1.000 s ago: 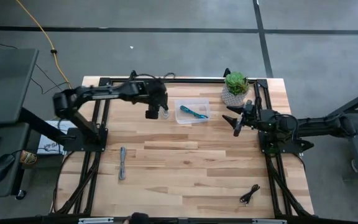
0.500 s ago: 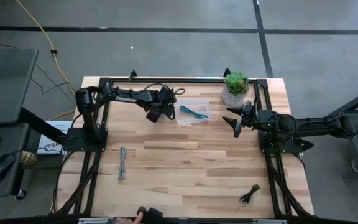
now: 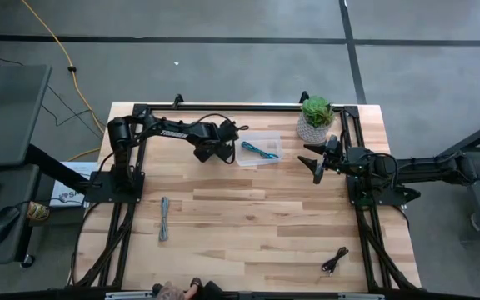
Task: Pick and place USB-C Cables
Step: Put the white charger cable into the transparent bin
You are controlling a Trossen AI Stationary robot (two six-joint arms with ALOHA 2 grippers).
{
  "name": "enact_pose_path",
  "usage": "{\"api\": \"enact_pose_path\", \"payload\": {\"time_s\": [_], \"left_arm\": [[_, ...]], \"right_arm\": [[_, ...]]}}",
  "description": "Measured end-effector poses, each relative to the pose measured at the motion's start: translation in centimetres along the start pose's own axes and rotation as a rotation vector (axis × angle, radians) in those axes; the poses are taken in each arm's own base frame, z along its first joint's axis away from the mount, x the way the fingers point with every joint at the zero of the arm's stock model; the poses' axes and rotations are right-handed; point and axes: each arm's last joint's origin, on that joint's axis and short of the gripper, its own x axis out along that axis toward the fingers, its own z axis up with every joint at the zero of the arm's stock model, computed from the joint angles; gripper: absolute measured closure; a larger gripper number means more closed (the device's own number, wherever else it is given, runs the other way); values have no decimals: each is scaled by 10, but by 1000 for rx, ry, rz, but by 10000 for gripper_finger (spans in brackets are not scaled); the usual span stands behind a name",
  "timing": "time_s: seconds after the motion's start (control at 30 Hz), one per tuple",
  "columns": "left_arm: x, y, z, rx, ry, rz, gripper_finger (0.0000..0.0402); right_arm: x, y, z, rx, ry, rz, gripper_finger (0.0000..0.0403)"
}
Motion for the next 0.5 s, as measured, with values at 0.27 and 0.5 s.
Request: {"api": "enact_pose_path", "payload": {"time_s": [0.27,0.5], "left_arm": [[1,-2,0,-38,3,-19,368],[-11,-7,-9,-134,67,-39,383]], "right_arm": [[0,0,0,17,0,0,153],[0,0,0,18,0,2,153]]}}
